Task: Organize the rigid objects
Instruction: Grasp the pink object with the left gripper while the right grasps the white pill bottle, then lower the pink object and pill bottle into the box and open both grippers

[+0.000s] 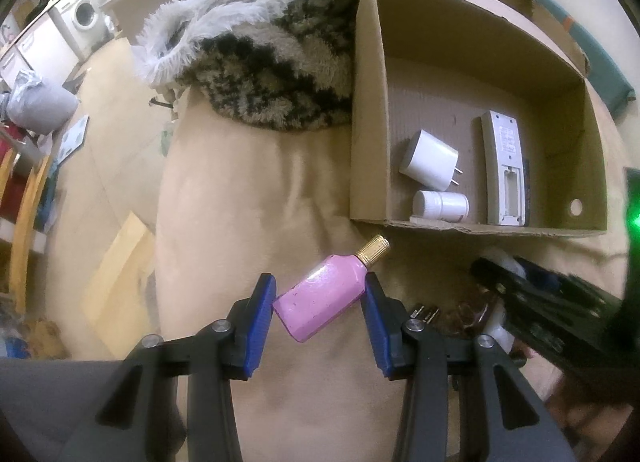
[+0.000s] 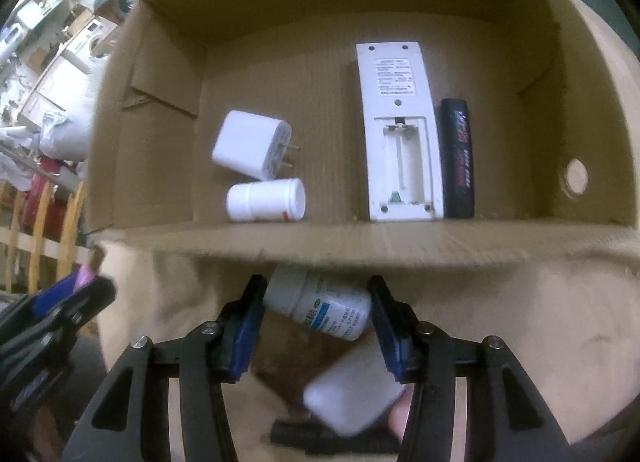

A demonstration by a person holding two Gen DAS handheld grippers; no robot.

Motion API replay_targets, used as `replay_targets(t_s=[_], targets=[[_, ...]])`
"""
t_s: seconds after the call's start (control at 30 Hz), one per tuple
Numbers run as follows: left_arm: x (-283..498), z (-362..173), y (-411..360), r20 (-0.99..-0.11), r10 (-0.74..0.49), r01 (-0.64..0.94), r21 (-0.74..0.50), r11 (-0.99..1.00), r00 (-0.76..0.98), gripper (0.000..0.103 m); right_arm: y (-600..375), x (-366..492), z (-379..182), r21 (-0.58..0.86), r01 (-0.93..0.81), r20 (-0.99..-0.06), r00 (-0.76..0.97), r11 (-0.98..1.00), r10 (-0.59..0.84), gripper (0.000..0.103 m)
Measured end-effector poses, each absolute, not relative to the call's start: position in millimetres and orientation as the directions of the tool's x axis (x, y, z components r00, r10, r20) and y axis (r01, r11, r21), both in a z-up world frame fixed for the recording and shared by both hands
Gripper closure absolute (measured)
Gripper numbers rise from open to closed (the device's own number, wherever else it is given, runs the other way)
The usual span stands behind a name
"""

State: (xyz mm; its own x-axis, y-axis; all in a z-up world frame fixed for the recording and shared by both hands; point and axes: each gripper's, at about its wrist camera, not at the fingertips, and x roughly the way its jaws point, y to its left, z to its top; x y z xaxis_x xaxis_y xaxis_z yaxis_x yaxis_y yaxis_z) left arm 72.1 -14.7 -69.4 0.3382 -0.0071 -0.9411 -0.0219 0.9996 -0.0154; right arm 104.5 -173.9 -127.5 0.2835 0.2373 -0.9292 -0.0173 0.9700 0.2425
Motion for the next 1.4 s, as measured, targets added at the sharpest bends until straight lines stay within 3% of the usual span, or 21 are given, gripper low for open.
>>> replay_targets(t_s=[0.5,0.83,1.4], targets=[[57.4,-29.6,-17.0,-0.884,0.012,-0.001,0.013,1.0,0.467,0.063,-214.7,55.8,-58.8,0.331,-0.056,-0.851,0.413,0.942,0.323,0.049],[87.0,9.3,-46.3,-0.836,-0.011,0.045,0.016,0.999,0.549,0.063,-246.1,100.1,-20.0,0.326,-0.084,-0.79,0.523,0.942,0.32,0.049],[147.8,-40.1,-105.3,-0.878,-0.003,0.101,0.052,0.994,0.479,0.063,-260.5,169.6,-73.3,0.43,-0.008,-0.821,0.411,0.903,0.395,0.049]])
